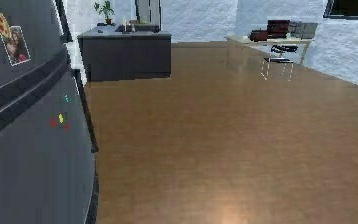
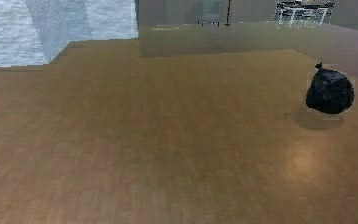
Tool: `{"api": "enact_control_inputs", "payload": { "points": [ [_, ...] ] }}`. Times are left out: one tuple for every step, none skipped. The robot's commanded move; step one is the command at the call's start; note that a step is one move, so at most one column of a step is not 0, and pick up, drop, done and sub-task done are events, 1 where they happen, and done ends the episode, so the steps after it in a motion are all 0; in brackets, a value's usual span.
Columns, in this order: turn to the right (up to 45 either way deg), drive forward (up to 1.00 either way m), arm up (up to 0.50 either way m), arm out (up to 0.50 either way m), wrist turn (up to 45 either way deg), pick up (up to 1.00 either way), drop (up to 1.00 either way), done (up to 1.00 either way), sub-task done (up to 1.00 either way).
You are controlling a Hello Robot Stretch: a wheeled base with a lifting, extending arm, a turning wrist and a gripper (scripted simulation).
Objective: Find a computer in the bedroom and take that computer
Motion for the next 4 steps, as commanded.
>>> {"api": "enact_control_inputs", "payload": {
  "points": [
    [0.0,1.00,0.00,0.00,0.0,0.00,0.00,0.00,0.00],
    [3.0,0.00,0.00,0.00,0.0,0.00,0.00,0.00,0.00],
    [6.0,0.00,0.00,0.00,0.0,0.00,0.00,0.00,0.00],
    [0.0,1.00,0.00,0.00,0.0,0.00,0.00,0.00,0.00]
  ]
}}
